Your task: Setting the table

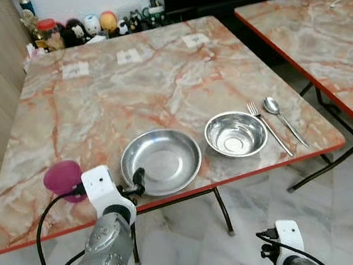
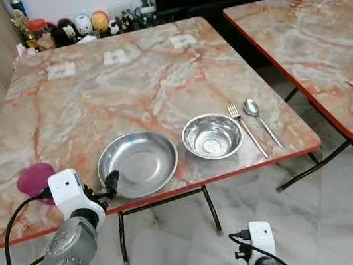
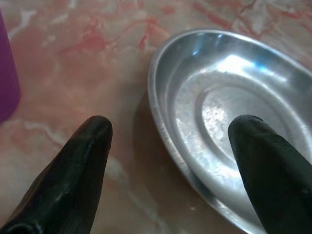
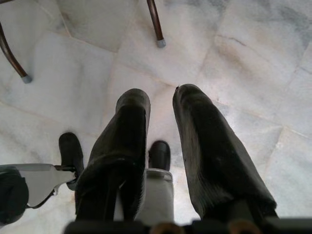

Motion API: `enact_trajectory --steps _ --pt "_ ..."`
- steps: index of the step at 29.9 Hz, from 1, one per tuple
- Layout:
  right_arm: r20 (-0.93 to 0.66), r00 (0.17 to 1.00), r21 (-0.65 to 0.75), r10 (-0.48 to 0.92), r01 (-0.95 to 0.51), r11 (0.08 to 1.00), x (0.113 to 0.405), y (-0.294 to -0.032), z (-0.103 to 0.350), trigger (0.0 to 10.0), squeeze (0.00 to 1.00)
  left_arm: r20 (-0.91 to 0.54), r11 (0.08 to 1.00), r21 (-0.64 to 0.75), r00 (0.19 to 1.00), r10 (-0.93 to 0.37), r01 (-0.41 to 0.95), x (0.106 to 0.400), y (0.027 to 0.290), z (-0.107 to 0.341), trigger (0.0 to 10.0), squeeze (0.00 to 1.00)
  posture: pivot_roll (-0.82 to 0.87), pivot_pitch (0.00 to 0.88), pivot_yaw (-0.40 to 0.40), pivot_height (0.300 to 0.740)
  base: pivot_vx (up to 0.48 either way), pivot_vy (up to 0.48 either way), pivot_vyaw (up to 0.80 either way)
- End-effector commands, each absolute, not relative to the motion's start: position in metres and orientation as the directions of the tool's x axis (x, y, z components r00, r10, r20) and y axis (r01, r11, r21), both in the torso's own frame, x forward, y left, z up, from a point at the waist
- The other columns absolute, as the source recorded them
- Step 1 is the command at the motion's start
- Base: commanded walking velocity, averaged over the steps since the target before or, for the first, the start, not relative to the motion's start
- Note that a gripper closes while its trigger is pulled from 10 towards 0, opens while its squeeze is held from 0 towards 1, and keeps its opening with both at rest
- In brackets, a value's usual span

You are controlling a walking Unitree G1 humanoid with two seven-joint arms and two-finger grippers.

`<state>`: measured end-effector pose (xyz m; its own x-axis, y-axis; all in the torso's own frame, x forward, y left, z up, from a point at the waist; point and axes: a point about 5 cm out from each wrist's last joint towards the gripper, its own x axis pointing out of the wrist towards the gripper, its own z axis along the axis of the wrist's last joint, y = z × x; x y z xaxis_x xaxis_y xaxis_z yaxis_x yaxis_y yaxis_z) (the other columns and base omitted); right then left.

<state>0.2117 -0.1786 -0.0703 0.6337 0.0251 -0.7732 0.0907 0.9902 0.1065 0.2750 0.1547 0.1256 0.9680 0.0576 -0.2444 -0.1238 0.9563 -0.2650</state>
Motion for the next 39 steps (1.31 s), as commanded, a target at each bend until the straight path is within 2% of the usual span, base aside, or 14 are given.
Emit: enact_trajectory --steps 1,6,20,27,28,29,30,31,35,39 --pt "-0.782 0.623 0.103 0.015 0.105 0.989 0.206 -0.184 -0.073 10.0 0.0 -0.241 0.958 -0.246 0.966 0.09 -0.151 0.278 0.159 0.126 10.0 0.0 0.06 0.073 -0.028 0.74 0.0 0.0 0.0" --pt "-0.786 0.618 0.101 0.011 0.111 0.989 0.202 -0.186 -0.075 10.0 0.0 -0.257 0.951 -0.257 0.961 0.107 -0.174 0.282 0.161 0.123 10.0 0.0 0.06 0.079 -0.028 0.74 0.0 0.0 0.0" --pt "-0.791 0.611 0.112 0.024 0.106 0.988 0.2 -0.17 -0.077 10.0 0.0 -0.288 0.956 -0.248 0.954 0.082 -0.157 0.297 0.15 0.119 10.0 0.0 0.06 0.078 -0.024 0.74 0.0 0.0 0.0" --pt "-0.789 0.614 0.121 0.035 0.099 0.988 0.204 -0.157 -0.077 10.0 0.0 -0.321 0.958 -0.217 0.941 0.109 -0.185 0.301 0.151 0.113 10.0 0.0 0.05 0.077 -0.022 0.74 0.0 0.0 0.0" --pt "-0.788 0.615 0.121 0.035 0.099 0.988 0.205 -0.156 -0.076 10.0 0.0 -0.321 0.959 -0.217 0.941 0.108 -0.184 0.301 0.151 0.113 8.8 0.0 0.05 0.077 -0.021 0.74 0.0 0.0 0.0" --pt "-0.785 0.618 0.121 0.035 0.099 0.988 0.207 -0.156 -0.075 10.0 0.0 -0.319 0.959 -0.218 0.942 0.104 -0.18 0.301 0.15 0.114 2.8 0.0 0.05 0.077 -0.021 0.74 0.0 0.0 0.0" --pt "-0.785 0.618 0.121 0.035 0.099 0.988 0.207 -0.156 -0.075 10.0 0.0 -0.319 0.959 -0.218 0.942 0.104 -0.18 0.301 0.15 0.114 2.8 0.0 0.05 0.077 -0.021 0.74 0.0 0.0 0.0" --pt "-0.781 0.624 0.121 0.033 0.1 0.988 0.211 -0.158 -0.073 10.0 0.0 -0.32 0.96 -0.217 0.942 0.102 -0.178 0.301 0.15 0.114 0.0 0.0 0.05 0.078 -0.02 0.74 0.0 0.0 0.0" --pt "-0.774 0.632 0.119 0.027 0.102 0.988 0.215 -0.164 -0.07 10.0 0.0 -0.321 0.96 -0.215 0.942 0.102 -0.177 0.302 0.149 0.114 0.0 0.0 0.05 0.078 -0.02 0.74 0.0 0.0 0.0" --pt "-0.768 0.641 0.105 0.007 0.115 0.988 0.214 -0.187 -0.068 10.0 0.0 -0.32 0.962 -0.206 0.941 0.108 -0.18 0.302 0.15 0.114 0.0 0.0 0.05 0.078 -0.019 0.74 0.0 0.0 0.0"
